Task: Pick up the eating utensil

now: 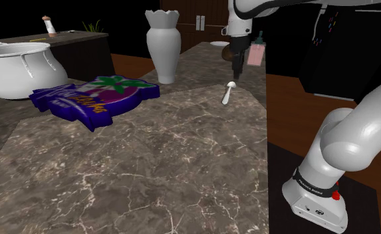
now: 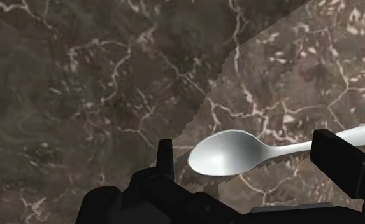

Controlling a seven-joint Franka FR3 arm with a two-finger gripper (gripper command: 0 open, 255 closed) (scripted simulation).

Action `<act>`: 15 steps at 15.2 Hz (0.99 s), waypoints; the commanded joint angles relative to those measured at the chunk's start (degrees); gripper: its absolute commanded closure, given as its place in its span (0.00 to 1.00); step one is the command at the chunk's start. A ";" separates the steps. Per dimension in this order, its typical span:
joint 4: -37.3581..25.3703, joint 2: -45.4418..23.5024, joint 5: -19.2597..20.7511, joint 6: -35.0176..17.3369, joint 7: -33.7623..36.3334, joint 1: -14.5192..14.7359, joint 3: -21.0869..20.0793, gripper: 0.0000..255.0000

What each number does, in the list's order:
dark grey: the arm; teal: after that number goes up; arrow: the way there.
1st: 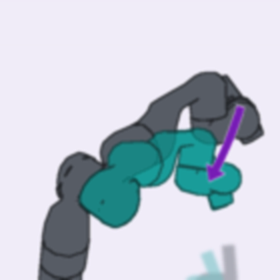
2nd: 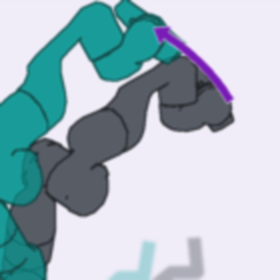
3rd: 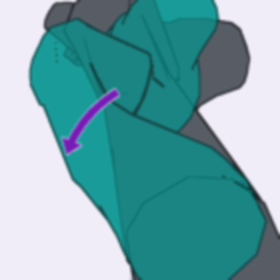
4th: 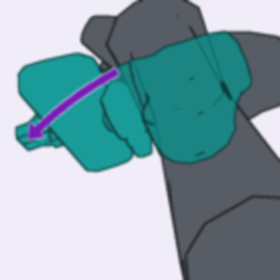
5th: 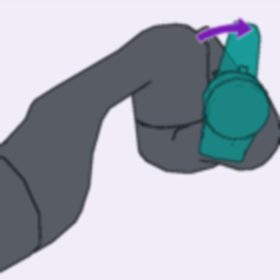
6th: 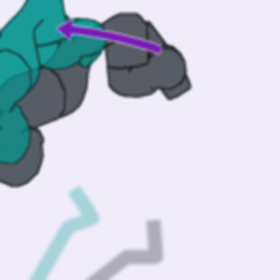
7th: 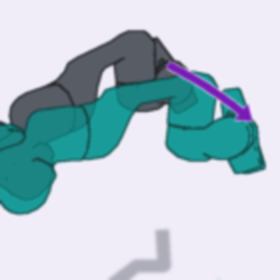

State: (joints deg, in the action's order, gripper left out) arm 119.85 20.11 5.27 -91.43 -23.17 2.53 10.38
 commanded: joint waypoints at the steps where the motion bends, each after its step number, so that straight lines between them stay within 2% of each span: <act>1: 0.72 -0.93 -0.01 -1.23 -0.53 0.03 0.25 0.00; 6: 4.86 -1.09 0.10 -5.53 -0.39 -0.05 0.45 0.00; 8: 4.87 -1.09 0.10 -5.53 -0.39 -0.05 0.45 0.00; 9: 4.82 -1.06 0.07 -5.45 -0.31 -0.02 0.39 1.00; 15: 4.77 -1.10 0.07 -5.43 -0.33 -0.02 0.41 1.00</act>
State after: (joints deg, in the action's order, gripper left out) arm 124.58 19.04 5.33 -96.87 -23.51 2.52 10.78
